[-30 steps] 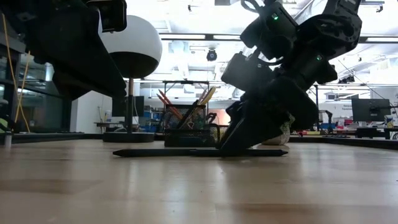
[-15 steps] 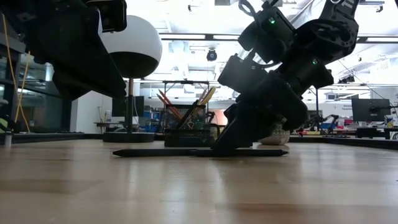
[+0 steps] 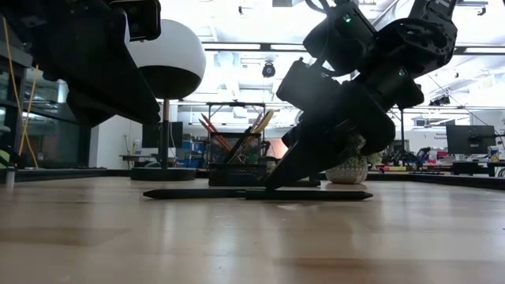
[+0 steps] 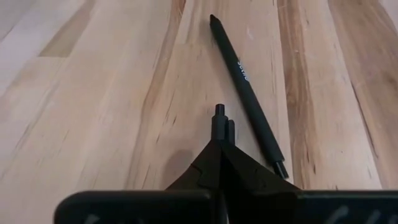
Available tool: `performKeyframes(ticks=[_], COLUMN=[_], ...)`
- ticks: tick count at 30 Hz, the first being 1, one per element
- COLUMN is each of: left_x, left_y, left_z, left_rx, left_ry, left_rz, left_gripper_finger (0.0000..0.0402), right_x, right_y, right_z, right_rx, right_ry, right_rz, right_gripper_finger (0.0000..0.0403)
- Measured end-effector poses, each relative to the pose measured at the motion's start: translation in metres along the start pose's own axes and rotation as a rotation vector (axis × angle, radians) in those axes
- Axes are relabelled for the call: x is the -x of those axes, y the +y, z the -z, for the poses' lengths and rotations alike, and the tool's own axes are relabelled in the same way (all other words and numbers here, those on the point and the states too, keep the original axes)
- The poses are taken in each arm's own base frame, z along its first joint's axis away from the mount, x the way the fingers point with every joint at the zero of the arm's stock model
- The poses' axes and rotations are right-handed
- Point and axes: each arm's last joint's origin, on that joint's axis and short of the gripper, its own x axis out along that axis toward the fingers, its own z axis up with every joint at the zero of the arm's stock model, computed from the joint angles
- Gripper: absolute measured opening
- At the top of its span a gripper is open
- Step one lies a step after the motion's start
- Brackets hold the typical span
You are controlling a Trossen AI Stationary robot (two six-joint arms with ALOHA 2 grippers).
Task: Pick and place office supplies into organizer
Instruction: Put the bottom pen into the desk organizer
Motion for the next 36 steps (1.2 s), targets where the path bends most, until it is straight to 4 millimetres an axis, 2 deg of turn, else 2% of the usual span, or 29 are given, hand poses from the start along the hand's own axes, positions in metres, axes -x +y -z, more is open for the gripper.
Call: performKeyframes(ticks=[13,28,36], left_x=[0.0,0.0,0.0], left_y=[0.0002,0.0003,0.0003], left_z=[-0.0003,-0.0003,-0.0003], left_rx=[0.0,0.0,0.0], left_ry=[-0.011,-0.014,-0.014], left_rz=[-0.009,-0.012,-0.012], left_gripper_finger=[0.0046,0.0046,0.0046], right_x=[0.0005,-0.0004,-0.0005], right_y=[0.0013,0.0017,0.0067], right_z=[0.0003,0.003,0.0055], right_rx=[-0.009,-0.024,-0.006], right_ry=[0.008,0.021,0.029], right_rz=[-0.031,-0.017,0.047], right_gripper_finger=[0.0007,0.0111,0.013])
